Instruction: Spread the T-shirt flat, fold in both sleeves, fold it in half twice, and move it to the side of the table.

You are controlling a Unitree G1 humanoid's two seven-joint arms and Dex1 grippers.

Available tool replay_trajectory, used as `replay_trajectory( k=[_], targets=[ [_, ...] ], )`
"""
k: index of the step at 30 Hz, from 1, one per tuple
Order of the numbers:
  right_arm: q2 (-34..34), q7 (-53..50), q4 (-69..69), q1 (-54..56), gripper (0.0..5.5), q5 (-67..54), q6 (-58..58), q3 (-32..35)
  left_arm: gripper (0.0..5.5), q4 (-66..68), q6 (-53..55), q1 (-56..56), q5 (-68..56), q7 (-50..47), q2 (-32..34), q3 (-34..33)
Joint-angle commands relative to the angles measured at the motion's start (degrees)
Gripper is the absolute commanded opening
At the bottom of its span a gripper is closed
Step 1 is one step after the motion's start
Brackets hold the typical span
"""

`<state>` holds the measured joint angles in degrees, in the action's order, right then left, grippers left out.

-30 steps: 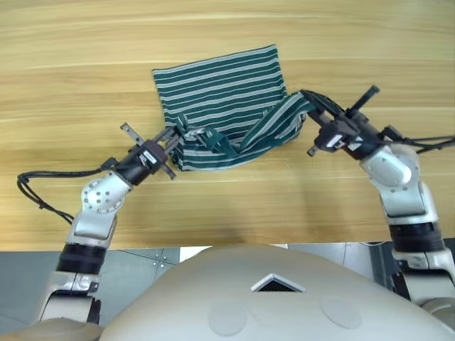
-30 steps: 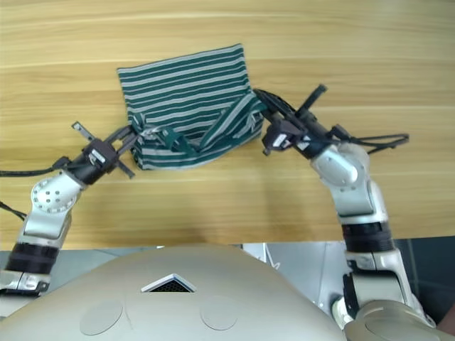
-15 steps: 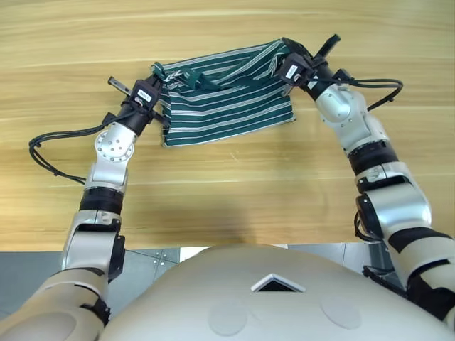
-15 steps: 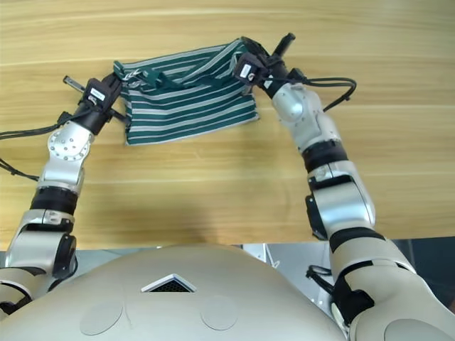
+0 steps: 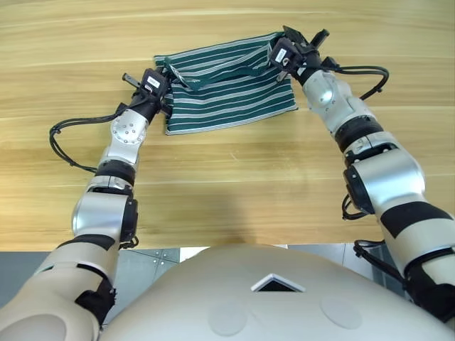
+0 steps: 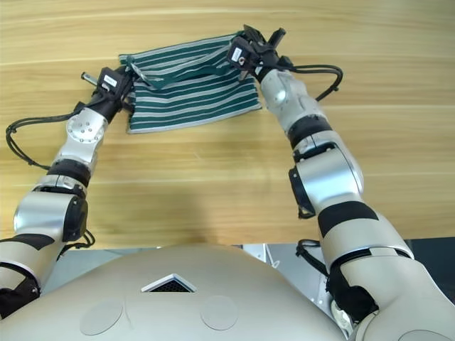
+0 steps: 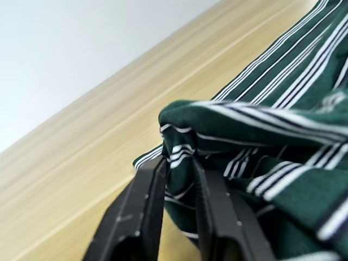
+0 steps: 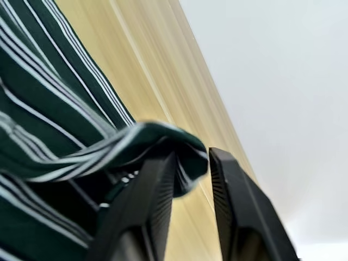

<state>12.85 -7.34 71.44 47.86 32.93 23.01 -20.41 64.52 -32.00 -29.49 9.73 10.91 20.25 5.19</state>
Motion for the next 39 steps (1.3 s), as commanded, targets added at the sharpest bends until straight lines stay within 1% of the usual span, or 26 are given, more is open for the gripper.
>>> replay_trajectory(
  k=[1, 3, 7, 8, 9, 10, 13, 15, 17, 18, 21, 24, 27, 29, 30, 32, 34, 36, 38, 39],
  targets=[
    [-1.30, -0.90, 2.71, 2.38, 1.91, -0.91, -2.61, 0.54, 1.66, 4.10, 2.89, -2.00, -0.38, -2.59, -0.53, -1.48],
    [-2.08, -0.91, 3.53, 3.20, 2.30, -1.89, -3.82, 1.42, 2.01, 5.57, 4.07, -3.27, -0.53, -3.36, -0.85, -2.10],
    [-2.92, -2.48, 4.16, 4.73, 2.89, -3.21, -5.70, 3.10, 2.52, 7.74, 6.15, -5.80, -0.80, -4.37, -1.04, -3.23],
    [-3.18, -3.44, 3.79, 4.52, 3.17, -3.46, -5.13, 3.30, 2.78, 8.21, 7.00, -6.44, -1.28, -4.96, -1.08, -3.90],
    [-3.74, -4.61, 2.70, 3.70, 3.28, -3.34, -3.50, 2.93, 2.86, 8.58, 7.80, -6.83, -1.67, -5.47, -1.10, -4.56],
    [-4.31, -5.97, 1.49, 2.76, 3.40, -2.46, -1.77, 1.86, 3.08, 8.86, 8.39, -6.86, -2.28, -5.69, -1.17, -5.39],
    [-6.97, -8.69, -6.63, -2.37, 3.40, 2.18, 3.91, -4.20, 3.08, 8.70, 8.42, -5.33, -4.01, -6.01, -1.43, -7.53],
    [-9.90, -7.16, -10.68, -5.71, 3.40, 7.12, 3.76, -10.71, 3.08, 8.15, 7.93, -4.12, -5.76, -5.98, -1.51, -9.35],
    [-12.92, -6.18, -8.18, -5.99, 3.40, 11.91, 0.71, -16.31, 3.08, 6.84, 6.52, -2.69, -8.03, -5.24, -1.43, -11.49],
    [-14.19, -5.92, -5.68, -5.46, 3.40, 13.30, -1.08, -17.88, 3.08, 5.55, 5.46, -1.65, -9.46, -4.38, -1.47, -12.69],
    [-16.27, -5.83, -1.20, -3.75, 3.40, 15.09, -4.66, -20.03, 3.08, 1.61, 3.31, 1.35, -12.35, -2.26, -1.75, -14.78],
    [-17.93, -4.48, 1.85, -2.07, 3.40, 15.14, -6.62, -20.97, 3.08, -4.38, 1.96, 5.91, -14.24, 1.75, -2.75, -14.93],
    [-17.47, -2.17, 2.43, -1.50, 3.40, 16.05, -4.43, -23.16, 3.08, -10.51, 1.78, 9.92, -15.74, 4.44, -3.99, -14.76],
    [-12.39, 2.48, -1.93, -3.85, 3.40, 16.84, 4.48, -26.15, 3.08, -14.35, 2.48, 11.44, -18.25, 5.60, -4.45, -16.32],
    [-8.14, 5.64, -6.01, -6.06, 3.40, 16.40, 10.15, -27.42, 3.08, -15.80, 2.71, 11.82, -19.20, 5.65, -4.39, -17.04],
    [4.74, 14.70, -20.40, -14.00, 3.40, 11.28, 21.16, -28.10, 3.08, -18.37, 2.49, 12.24, -20.74, 4.93, -4.08, -18.65],
    [21.54, 22.27, -38.24, -25.68, 3.40, 3.14, 26.20, -25.97, 3.08, -22.14, 1.51, 12.89, -20.96, 5.81, -3.54, -18.90],
    [33.53, 25.32, -50.47, -35.31, 3.40, -4.35, 26.04, -22.02, 3.08, -27.73, 0.16, 14.80, -18.94, 8.35, -2.50, -16.48],
    [41.91, 24.99, -58.36, -43.01, 3.40, -10.09, 24.25, -16.76, 3.08, -34.12, -0.03, 16.93, -16.24, 10.23, -1.42, -13.61],
    [44.87, 24.03, -61.41, -46.41, 3.40, -12.98, 23.22, -13.48, 3.08, -37.46, 0.37, 17.84, -14.98, 10.79, -1.12, -12.22]
  ],
)
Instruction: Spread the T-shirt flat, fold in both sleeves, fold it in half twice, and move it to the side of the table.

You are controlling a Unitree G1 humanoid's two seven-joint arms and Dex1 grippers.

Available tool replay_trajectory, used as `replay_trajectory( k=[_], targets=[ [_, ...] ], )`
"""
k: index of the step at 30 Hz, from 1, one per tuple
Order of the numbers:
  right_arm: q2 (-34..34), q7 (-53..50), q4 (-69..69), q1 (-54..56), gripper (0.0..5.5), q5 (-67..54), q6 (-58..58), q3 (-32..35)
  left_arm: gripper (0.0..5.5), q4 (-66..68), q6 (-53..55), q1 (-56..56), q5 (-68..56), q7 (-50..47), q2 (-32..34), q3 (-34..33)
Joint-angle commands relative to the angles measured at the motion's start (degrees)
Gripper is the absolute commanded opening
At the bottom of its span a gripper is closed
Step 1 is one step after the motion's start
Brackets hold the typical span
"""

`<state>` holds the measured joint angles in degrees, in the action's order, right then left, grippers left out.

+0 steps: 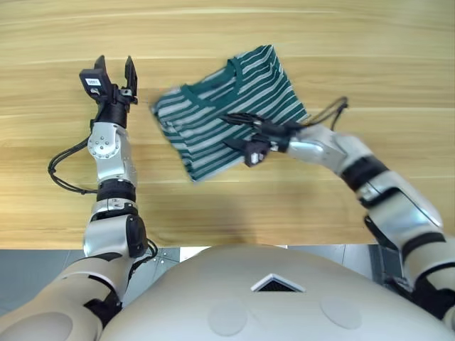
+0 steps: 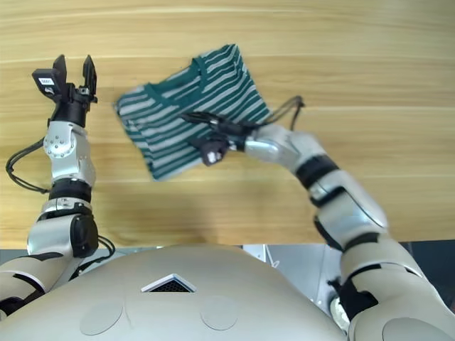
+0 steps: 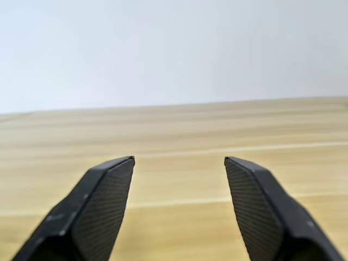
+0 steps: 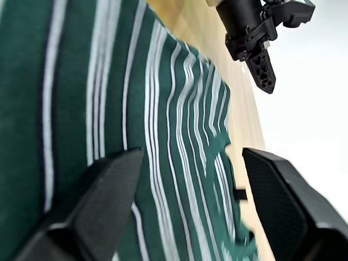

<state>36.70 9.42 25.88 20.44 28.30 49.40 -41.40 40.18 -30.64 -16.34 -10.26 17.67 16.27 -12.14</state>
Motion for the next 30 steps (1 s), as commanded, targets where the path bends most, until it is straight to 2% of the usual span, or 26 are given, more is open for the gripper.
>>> replay_trajectory(
  k=[1, 5, 7, 12, 16, 18, 20, 23, 26, 30],
  targets=[
    [22.73, 6.59, -17.52, -21.30, 3.40, -10.08, -4.00, 9.98, 3.08, -15.63, -0.63, 5.40, 6.09, 4.38, 3.05, 6.12],
    [24.42, 3.41, -21.05, -26.25, 3.40, -12.62, -8.69, 21.54, 3.08, -22.18, 0.98, 7.45, 9.96, 5.01, 4.02, 9.26],
    [22.69, 2.73, -26.48, -28.17, 3.40, -20.03, -8.07, 26.98, 3.08, -23.24, 1.27, 7.98, 11.74, 6.60, 5.57, 11.11],
    [15.42, 4.22, -32.61, -28.66, 3.40, -30.43, -9.95, 31.04, 3.08, -21.87, -3.27, 6.36, 18.39, 13.12, 8.02, 20.03],
    [9.59, 3.05, -31.54, -26.44, 3.40, -32.21, -15.01, 35.34, 3.08, -12.93, -8.48, -0.80, 26.87, 15.57, 4.88, 30.31],
    [7.03, 2.11, -29.54, -23.98, 3.40, -31.11, -17.69, 37.41, 3.08, -5.36, -10.36, -6.51, 34.72, 11.45, 2.06, 35.39],
    [5.11, 2.78, -28.32, -22.39, 3.40, -29.97, -18.90, 37.89, 3.08, 1.86, -10.01, -11.84, 44.91, 3.42, -0.41, 41.04],
    [3.47, 4.67, -27.64, -21.64, 3.40, -27.75, -19.25, 37.00, 3.08, 8.23, -9.33, -14.76, 52.44, -4.40, -1.43, 45.69],
    [2.50, 6.50, -27.74, -22.44, 3.40, -25.52, -18.85, 36.30, 3.08, 11.29, -8.82, -14.36, 54.97, -9.38, 1.58, 47.04],
    [1.98, 7.94, -26.41, -23.38, 3.40, -22.05, -18.48, 35.95, 3.08, 10.32, -8.82, -7.74, 53.01, -11.92, 7.48, 45.50]
  ],
)
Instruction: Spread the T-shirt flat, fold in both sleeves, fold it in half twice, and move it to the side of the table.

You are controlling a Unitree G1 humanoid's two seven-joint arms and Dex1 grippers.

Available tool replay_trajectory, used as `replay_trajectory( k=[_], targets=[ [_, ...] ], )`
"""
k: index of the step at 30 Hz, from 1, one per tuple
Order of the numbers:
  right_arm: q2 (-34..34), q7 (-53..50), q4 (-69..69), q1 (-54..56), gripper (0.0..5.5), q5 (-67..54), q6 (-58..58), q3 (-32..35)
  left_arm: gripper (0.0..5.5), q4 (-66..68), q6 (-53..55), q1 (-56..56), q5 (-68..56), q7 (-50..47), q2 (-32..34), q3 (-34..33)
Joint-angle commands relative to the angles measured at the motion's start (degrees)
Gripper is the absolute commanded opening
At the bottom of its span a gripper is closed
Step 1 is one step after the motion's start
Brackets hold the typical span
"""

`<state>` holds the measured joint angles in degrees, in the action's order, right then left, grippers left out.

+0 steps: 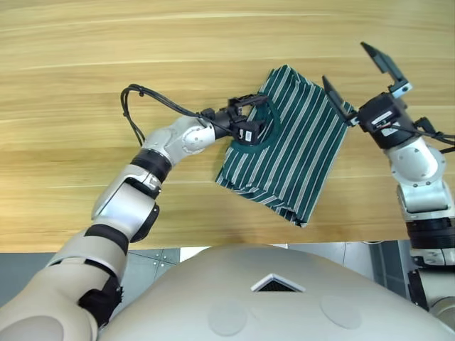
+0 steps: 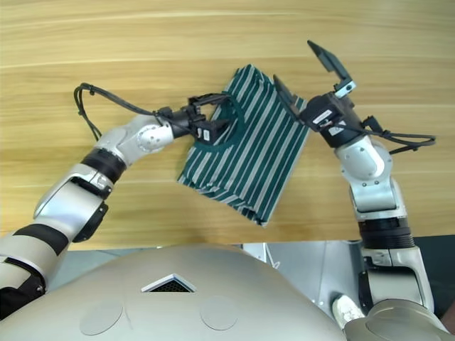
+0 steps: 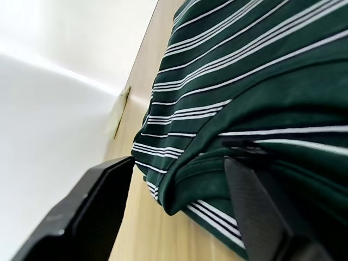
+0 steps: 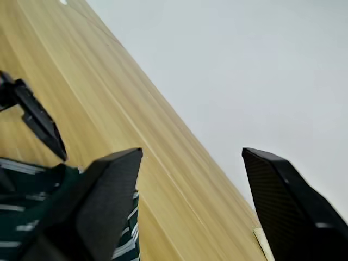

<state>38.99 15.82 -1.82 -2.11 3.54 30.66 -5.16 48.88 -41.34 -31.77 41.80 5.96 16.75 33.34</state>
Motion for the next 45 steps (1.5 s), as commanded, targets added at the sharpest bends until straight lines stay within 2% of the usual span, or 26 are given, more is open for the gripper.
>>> replay_trajectory(
  k=[1, 6, 9, 14, 18, 21, 25, 27, 29, 33, 38, 45],
  targets=[
    [-0.43, 1.87, 1.53, -1.03, 3.40, 3.31, 0.40, -0.34, 3.08, 0.56, 2.12, 9.98, 0.21, -0.55, 8.40, -0.46],
    [-0.40, 3.09, 1.68, -2.59, 3.40, 6.07, 1.00, -0.39, 3.08, -17.44, 7.57, 27.56, -5.83, -1.13, 14.68, -6.56],
    [-1.08, 3.28, 2.26, -2.38, 3.40, 6.86, 0.54, -0.80, 3.08, -30.42, 13.12, 35.50, -7.66, -1.50, 14.34, -9.96],
    [-0.01, 4.06, 0.59, -4.60, 3.40, 9.07, 2.45, -0.55, 3.08, -41.23, 17.41, 35.39, -8.93, -6.64, 13.22, -17.69],
    [6.19, 6.44, -4.58, -14.89, 3.40, 10.24, 6.86, 4.07, 3.08, -57.93, 15.05, 39.57, -13.70, -6.71, 17.35, -29.41],
    [10.87, 8.02, -7.64, -25.58, 3.40, 15.30, 8.75, 9.05, 3.08, -69.03, 13.11, 50.24, -21.65, 1.71, 25.05, -39.48],
    [11.98, 9.73, -9.79, -32.42, 3.40, 18.62, 8.83, 9.37, 3.08, -71.37, 11.15, 66.96, -29.28, 15.67, 33.41, -43.21],
    [11.73, 11.09, -10.73, -32.94, 3.40, 20.71, 8.57, 6.74, 3.08, -67.89, 9.64, 74.78, -26.40, 22.13, 37.82, -42.13],
    [10.78, 12.34, -10.80, -31.42, 3.40, 22.77, 8.38, 3.36, 3.08, -64.36, 8.41, 76.40, -23.63, 26.60, 39.90, -37.36],
    [10.74, 14.44, -10.59, -27.12, 3.40, 23.98, 8.01, -0.94, 3.08, -59.73, 6.71, 69.26, -21.56, 29.09, 36.80, -28.89],
    [11.22, 14.27, -8.34, -23.92, 3.40, 24.86, 8.52, -3.33, 3.08, -52.67, 3.66, 58.17, -19.38, 30.07, 32.61, -19.91],
    [12.24, 14.35, -8.35, -23.20, 3.40, 24.06, 9.15, -3.70, 3.08, -51.65, 2.13, 54.39, -20.26, 30.49, 32.02, -14.75]
  ],
)
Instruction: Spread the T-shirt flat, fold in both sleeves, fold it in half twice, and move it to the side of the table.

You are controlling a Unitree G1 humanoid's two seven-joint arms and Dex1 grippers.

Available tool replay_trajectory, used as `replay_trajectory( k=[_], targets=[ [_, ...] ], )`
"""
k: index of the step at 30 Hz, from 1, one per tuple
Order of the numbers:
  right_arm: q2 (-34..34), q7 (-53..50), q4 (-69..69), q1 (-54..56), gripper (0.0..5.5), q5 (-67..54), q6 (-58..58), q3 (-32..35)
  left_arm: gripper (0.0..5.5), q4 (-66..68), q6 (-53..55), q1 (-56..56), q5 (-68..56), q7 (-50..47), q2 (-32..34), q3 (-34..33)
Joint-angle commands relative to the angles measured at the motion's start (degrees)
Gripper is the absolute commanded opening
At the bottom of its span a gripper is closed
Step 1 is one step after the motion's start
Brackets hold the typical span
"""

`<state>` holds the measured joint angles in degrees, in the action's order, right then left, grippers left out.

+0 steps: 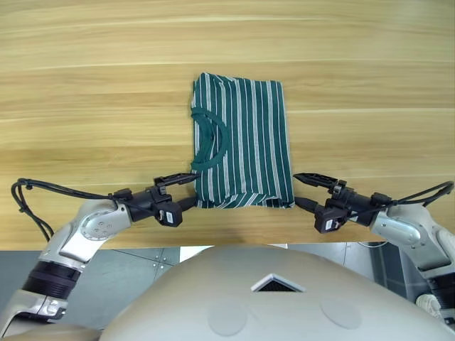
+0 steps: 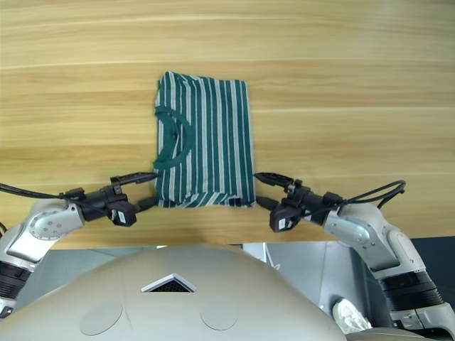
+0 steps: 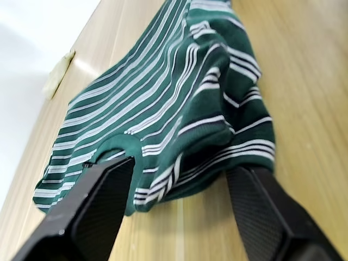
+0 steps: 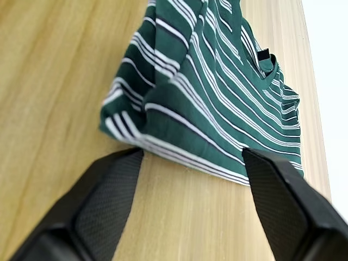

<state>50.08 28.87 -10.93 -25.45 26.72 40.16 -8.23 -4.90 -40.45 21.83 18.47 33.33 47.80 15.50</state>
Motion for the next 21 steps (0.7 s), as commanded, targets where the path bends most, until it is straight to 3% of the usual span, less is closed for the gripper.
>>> replay_trajectory(
  k=[1, 6, 9, 21],
  targets=[
    [1.02, 1.35, 0.82, 0.39, 3.40, 0.85, -0.37, -0.91, 3.08, 1.80, 1.29, 0.84, 2.94, 3.33, 1.38, 3.30],
    [0.96, 1.60, 1.05, 1.21, 3.40, 0.62, -0.33, -2.15, 3.08, 0.77, 1.37, 1.34, 2.17, 3.28, 3.56, 3.03],
    [0.73, 1.88, 1.82, 3.00, 2.90, -0.01, -0.38, -2.97, 3.10, 1.53, 0.26, 0.51, 2.65, 3.23, 3.51, 4.03],
    [0.76, 2.10, 0.75, 2.17, 0.68, -1.21, -0.83, -3.35, 1.08, 2.92, -1.14, -2.73, 2.43, 4.45, 2.98, 8.08]
  ],
)
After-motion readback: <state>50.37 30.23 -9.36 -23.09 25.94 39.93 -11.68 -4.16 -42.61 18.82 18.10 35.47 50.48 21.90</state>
